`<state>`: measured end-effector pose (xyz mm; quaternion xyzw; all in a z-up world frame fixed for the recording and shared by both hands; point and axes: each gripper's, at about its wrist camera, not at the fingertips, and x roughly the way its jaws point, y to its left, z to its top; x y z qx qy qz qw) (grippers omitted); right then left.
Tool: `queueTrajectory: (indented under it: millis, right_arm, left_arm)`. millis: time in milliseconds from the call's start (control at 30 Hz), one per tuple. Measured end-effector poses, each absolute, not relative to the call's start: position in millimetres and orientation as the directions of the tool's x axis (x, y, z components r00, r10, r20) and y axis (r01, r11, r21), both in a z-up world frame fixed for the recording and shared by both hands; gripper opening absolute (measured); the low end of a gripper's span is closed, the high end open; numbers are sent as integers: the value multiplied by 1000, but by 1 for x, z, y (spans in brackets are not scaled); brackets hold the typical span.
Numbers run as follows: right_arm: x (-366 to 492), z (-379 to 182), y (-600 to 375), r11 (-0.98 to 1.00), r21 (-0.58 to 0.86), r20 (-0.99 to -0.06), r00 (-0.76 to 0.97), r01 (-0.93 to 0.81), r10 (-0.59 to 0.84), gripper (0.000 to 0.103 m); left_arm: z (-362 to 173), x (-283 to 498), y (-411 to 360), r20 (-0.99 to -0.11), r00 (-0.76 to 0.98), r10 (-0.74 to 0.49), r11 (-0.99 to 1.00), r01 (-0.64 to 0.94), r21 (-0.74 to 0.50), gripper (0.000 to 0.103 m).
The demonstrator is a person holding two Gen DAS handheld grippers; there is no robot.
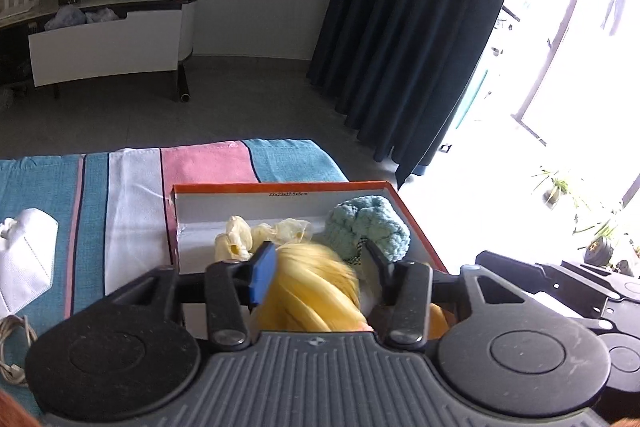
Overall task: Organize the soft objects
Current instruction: 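Open both grippers to drop the yellow item and navy cloth into the box, then move both grippers from the box back toward the mask and cable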
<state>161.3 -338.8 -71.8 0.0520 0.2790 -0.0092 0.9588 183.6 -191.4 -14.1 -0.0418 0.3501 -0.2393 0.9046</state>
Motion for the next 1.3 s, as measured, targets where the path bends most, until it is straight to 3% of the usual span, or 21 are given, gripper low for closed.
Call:
queueTrajectory:
  millis: [100,167,467,1300]
  right_arm:
    - [158,-69,-339,995,87,-526,850,55,-2,62]
    - [156,-65,-337,995,91,-516,856,51,4,62]
    - [150,-54,-310,996,92,-498,865,-15,59,62]
    - [165,-61,-194,962,115,-537,799,-247,269,62]
  left_arm:
    - [-11,181,-187,-609,649,-456,887,391,-246,52]
    - [-7,178,-183,-602,660,-449,890,386,-241,61]
    - [3,161,-147,-615,711,-341,939,292,-182,80]
    - [-6,119,-10,-667,739,-92,988,-14,-152,84]
